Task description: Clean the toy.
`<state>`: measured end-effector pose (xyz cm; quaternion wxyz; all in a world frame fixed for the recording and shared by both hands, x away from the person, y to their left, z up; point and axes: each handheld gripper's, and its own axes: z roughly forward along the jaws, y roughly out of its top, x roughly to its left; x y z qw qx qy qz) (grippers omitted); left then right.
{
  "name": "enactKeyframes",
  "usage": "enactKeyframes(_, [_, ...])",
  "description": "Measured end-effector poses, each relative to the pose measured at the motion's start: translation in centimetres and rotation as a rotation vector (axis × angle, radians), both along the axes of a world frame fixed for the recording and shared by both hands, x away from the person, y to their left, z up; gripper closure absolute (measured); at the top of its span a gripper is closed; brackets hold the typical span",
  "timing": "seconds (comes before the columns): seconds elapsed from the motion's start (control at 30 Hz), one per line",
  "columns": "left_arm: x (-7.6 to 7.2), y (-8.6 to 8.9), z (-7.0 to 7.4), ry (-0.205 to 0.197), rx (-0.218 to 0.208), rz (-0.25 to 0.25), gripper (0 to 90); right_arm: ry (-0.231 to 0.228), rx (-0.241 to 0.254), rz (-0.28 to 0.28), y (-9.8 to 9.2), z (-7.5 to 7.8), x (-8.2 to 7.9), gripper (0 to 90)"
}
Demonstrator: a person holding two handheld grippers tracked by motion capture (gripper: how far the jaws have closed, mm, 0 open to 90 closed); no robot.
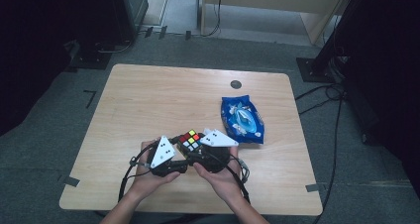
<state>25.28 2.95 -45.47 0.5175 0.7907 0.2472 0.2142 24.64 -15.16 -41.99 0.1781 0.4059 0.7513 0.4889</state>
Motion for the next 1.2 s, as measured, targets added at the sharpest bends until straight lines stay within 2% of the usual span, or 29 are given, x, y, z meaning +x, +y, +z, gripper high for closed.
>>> enactKeyframes(0.1, [-0.1,0.0,0.0,-0.009,0.005,0.006,33.2,-0.005,-0.006,0.004,0.0,0.0,0.0,34.7])
enactKeyframes(0.2, [-0.1,0.1,0.1,-0.024,0.012,0.012,33.8,0.0,0.01,0.013,-0.1,0.0,0.2,34.4])
enactKeyframes(0.27, [0.0,0.3,0.1,-0.019,0.004,0.005,34.0,0.002,0.029,0.025,-0.3,0.0,0.3,33.3])
enactKeyframes(0.33, [0.2,0.6,0.0,-0.011,-0.005,0.005,34.0,0.002,0.05,0.043,-0.6,0.3,0.5,24.8])
enactKeyframes(0.4, [0.4,1.0,0.0,-0.006,-0.011,0.016,34.1,-0.006,0.065,0.05,-1.3,0.8,0.7,22.7])
enactKeyframes(0.53, [0.9,2.0,0.1,0.003,-0.029,0.039,34.1,-0.019,0.142,0.032,-3.8,2.1,1.1,31.3])
enactKeyframes(0.6, [1.1,2.4,0.2,0.004,-0.029,0.049,34.1,-0.012,0.154,0.024,-4.8,2.1,1.5,35.6])
enactKeyframes(0.63, [1.2,2.6,0.2,0.002,-0.026,0.054,34.1,-0.009,0.144,0.019,-5.1,1.9,1.7,36.6])
enactKeyframes(0.7, [1.4,2.9,0.3,0.007,-0.026,0.069,34.1,-0.004,0.089,0.008,-5.3,0.8,2.4,40.6])
enactKeyframes(0.77, [1.5,3.3,0.4,0.011,-0.029,0.079,34.1,0.024,0.015,0.02,-5.1,-0.9,3.1,41.5])
enactKeyframes(0.8, [1.6,3.4,0.4,0.009,-0.029,0.082,34.1,0.057,-0.015,0.039,-5.0,-2.0,3.5,42.2])
enactKeyframes(0.87, [1.7,3.6,0.4,0.011,-0.03,0.088,34.1,0.1,-0.053,0.049,-4.7,-3.7,4.1,42.6])
enactKeyframes(1.07, [1.7,3.6,0.4,0.009,-0.029,0.087,34.1,0.151,-0.143,0.047,-4.0,-6.8,4.8,44.9])
enactKeyframes(1.2, [1.6,3.6,0.5,0.008,-0.032,0.086,34.1,0.184,-0.174,0.016,-4.0,-8.1,5.3,44.4])
